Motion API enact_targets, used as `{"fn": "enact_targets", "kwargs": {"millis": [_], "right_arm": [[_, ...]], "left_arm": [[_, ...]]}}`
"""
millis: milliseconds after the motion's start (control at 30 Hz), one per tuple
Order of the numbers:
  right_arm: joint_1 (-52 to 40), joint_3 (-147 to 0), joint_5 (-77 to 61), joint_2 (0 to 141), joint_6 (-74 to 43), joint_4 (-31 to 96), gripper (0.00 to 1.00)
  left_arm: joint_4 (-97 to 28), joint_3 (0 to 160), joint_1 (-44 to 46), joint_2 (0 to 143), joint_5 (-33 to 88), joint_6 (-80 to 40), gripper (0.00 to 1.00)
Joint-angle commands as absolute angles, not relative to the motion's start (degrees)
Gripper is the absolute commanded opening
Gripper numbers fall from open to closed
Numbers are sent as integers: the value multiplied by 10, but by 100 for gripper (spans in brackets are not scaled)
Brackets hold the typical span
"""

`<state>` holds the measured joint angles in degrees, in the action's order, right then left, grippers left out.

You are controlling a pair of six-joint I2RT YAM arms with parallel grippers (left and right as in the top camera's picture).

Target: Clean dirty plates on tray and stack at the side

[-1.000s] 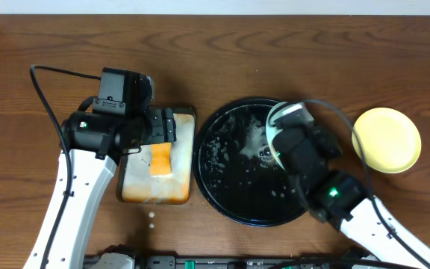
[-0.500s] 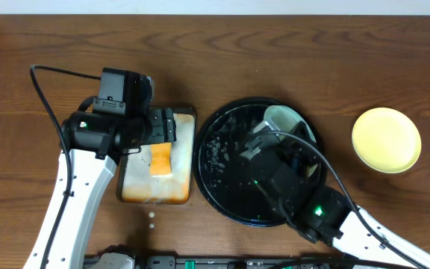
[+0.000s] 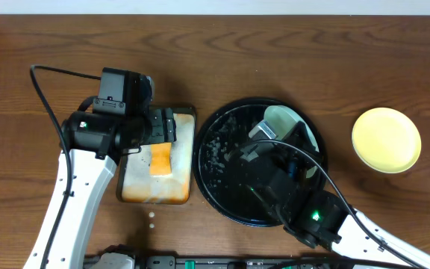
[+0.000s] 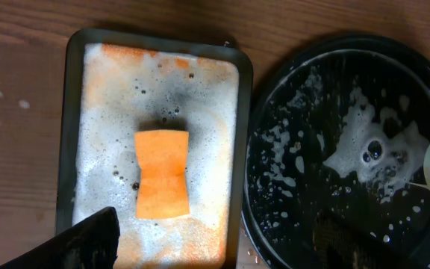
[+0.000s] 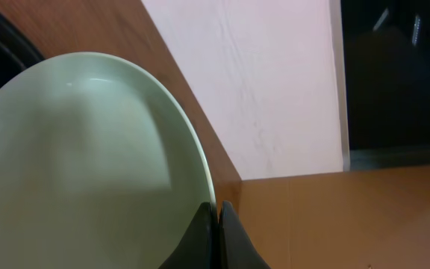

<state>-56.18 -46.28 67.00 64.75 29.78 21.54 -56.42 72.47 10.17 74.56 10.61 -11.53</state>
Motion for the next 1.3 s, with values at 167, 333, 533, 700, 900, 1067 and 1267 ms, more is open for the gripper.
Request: {"fn": "enact_targets", "kwargs": {"millis": [167,333,533,700,900,1067,1267], "right_arm": [[-567,-468,690,645,303,200,1],[-567,-468,688,645,303,195,1],[-567,-468,688,645,303,195,1],[-567,-468,688,645,303,195,1],[-567,-468,688,645,304,195,1],[-567,-468,688,645,304,195,1],[-567,-468,688,645,309,195,1]], "left_arm": [[-565,725,101,745,109,-107,84],[-565,725,101,745,109,-107,84],[-565,725,101,745,109,-107,84],[-565,725,101,745,109,-107,84],[-565,725,101,745,109,-107,84],[-565,725,101,745,109,-107,84],[-565,725,101,745,109,-107,84]]}}
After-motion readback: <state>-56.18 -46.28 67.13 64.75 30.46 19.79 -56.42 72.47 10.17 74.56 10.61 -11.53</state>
